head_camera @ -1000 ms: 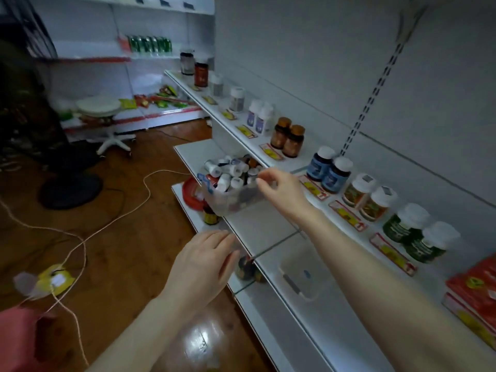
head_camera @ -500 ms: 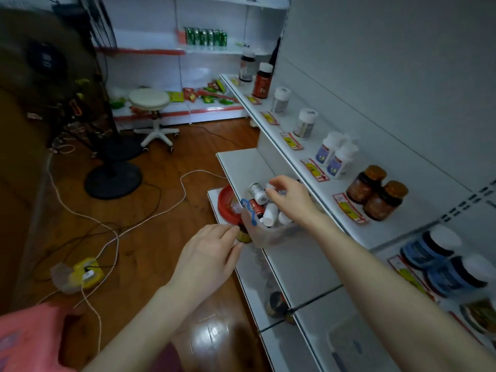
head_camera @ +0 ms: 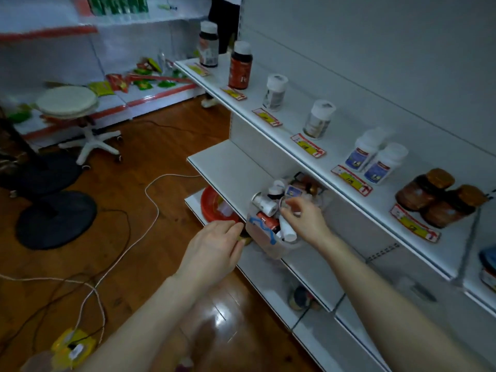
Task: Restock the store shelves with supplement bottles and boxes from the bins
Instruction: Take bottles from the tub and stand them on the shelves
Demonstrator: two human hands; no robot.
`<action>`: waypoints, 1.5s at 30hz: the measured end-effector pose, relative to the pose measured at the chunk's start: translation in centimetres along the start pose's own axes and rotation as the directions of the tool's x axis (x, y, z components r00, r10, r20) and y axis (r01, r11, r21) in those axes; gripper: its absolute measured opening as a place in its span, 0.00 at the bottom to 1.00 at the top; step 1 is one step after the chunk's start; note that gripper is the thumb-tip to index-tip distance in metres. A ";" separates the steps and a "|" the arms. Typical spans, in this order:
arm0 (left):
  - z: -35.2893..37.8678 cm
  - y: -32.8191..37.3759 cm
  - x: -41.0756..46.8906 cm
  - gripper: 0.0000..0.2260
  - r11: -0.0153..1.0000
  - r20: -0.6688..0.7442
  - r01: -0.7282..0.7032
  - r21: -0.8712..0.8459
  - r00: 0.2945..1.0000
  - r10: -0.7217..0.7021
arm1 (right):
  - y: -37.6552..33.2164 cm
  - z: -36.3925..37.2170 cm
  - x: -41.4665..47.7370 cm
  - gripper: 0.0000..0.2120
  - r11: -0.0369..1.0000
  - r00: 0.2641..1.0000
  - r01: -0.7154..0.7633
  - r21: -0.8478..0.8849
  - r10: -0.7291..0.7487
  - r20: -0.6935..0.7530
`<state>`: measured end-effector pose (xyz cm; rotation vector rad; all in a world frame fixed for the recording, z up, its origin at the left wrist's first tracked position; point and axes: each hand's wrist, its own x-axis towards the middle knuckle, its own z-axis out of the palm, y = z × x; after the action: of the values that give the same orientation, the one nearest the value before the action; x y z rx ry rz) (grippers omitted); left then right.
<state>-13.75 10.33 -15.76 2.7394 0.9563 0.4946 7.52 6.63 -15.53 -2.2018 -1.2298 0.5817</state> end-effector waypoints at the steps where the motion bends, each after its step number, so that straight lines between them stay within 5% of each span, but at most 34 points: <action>1: 0.3 -0.9 0.8 0.15 1.000 0.012 -0.026 -0.016 1.000 0.026 | 0.3 0.4 -0.1 0.13 0.999 0.999 -0.039 -0.003 0.039 -0.012; 13: 7.5 -6.6 10.0 0.14 0.961 0.167 -0.264 -0.087 0.947 0.275 | 8.7 3.7 3.3 0.18 0.916 0.913 -0.401 0.012 0.400 -0.083; 23: 15.1 -10.0 18.5 0.18 0.915 0.250 -0.392 -0.095 0.880 0.403 | 11.2 9.1 6.6 0.22 0.795 0.877 -0.467 -0.387 0.472 -0.088; 29: 21.2 -11.1 22.6 0.23 0.836 0.276 -0.531 -0.140 0.790 0.548 | 12.1 11.3 7.9 0.27 0.676 0.880 -0.467 -0.570 0.416 -0.228; 38: 26.3 -11.7 24.8 0.27 0.810 0.384 -0.570 -0.139 0.723 0.575 | 13.3 13.4 8.8 0.19 0.638 0.792 -0.605 -0.475 0.543 -0.280; 45: 24.2 -11.3 23.7 0.24 0.894 0.362 -0.361 -0.264 0.822 0.439 | 11.2 12.3 5.9 0.24 0.770 0.732 -0.630 -0.099 0.546 -0.408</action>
<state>6.33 32.21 -35.66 2.7049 0.2111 0.0393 10.05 9.93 -32.64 -2.7600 -0.3894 0.2434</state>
